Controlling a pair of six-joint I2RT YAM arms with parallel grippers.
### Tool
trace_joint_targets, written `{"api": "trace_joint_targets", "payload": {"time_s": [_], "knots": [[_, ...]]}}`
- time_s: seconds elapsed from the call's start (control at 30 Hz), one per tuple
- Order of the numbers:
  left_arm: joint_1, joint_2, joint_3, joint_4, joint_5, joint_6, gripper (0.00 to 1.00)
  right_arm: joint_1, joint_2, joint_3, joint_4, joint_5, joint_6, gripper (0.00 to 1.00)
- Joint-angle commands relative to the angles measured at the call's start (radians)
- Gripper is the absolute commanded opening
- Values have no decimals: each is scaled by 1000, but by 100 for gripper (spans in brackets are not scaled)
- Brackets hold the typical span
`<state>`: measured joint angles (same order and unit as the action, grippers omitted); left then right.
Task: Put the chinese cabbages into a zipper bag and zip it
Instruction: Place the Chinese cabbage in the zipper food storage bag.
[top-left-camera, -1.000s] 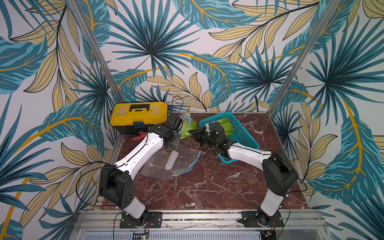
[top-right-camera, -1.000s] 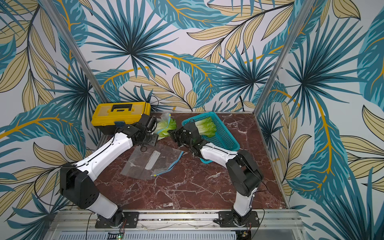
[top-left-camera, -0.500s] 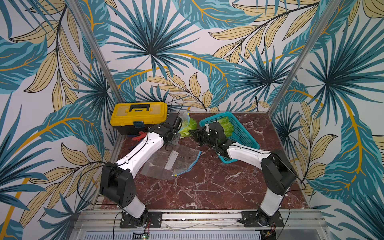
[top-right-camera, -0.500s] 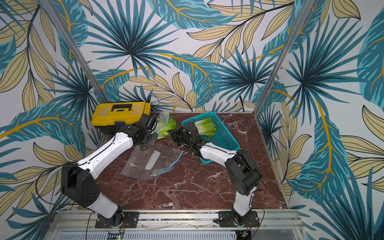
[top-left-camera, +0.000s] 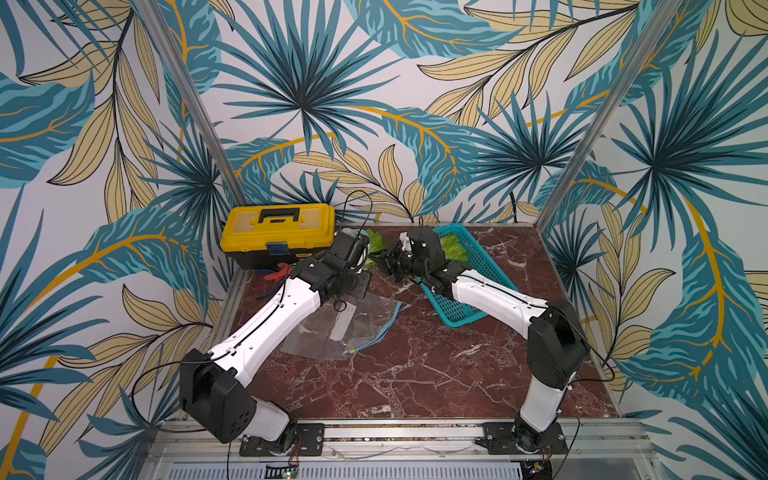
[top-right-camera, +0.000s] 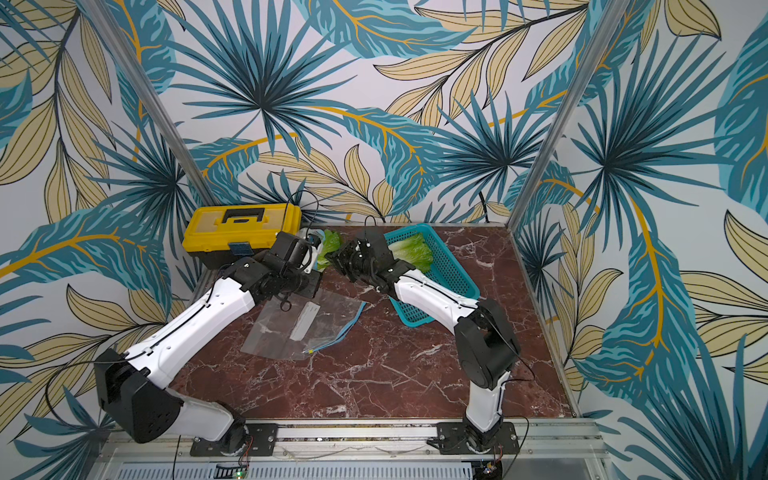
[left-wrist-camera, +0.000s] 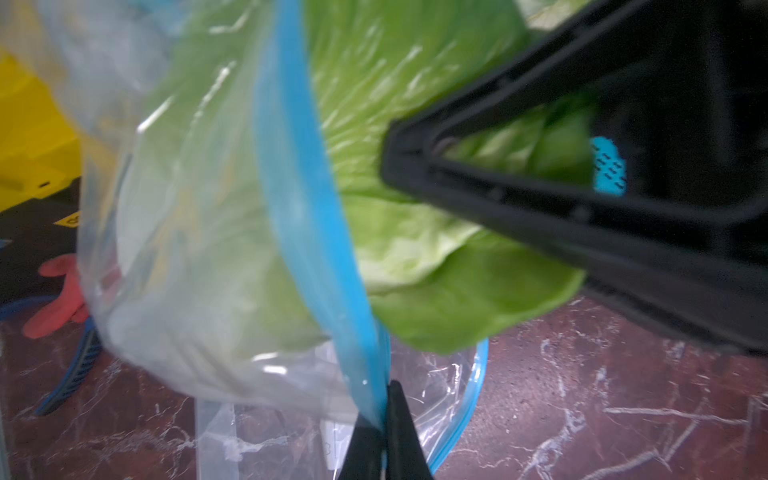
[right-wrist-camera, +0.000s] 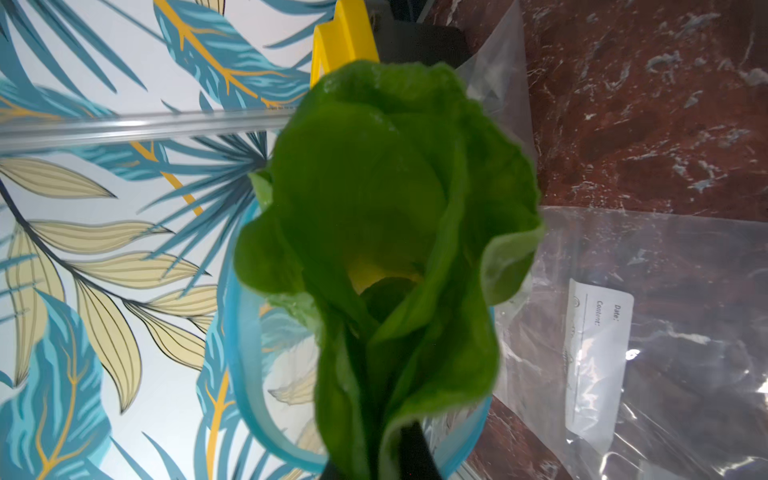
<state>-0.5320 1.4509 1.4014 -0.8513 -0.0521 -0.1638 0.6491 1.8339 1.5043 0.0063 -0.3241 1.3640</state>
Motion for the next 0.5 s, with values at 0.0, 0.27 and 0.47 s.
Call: {"api": "trace_joint_targets", "payload": {"time_s": [0.0,0.27,0.47], "knots": [[-11,-7,82,28,136,-22,0,13,25,67,-179,-69,-157,0],[-13,4,203,27,219,-18,0,40,135,284,-420,-106,-281,1],[14,-25,171,28,197,3,0,26,62,304,-412,-80,-385,36]]}}
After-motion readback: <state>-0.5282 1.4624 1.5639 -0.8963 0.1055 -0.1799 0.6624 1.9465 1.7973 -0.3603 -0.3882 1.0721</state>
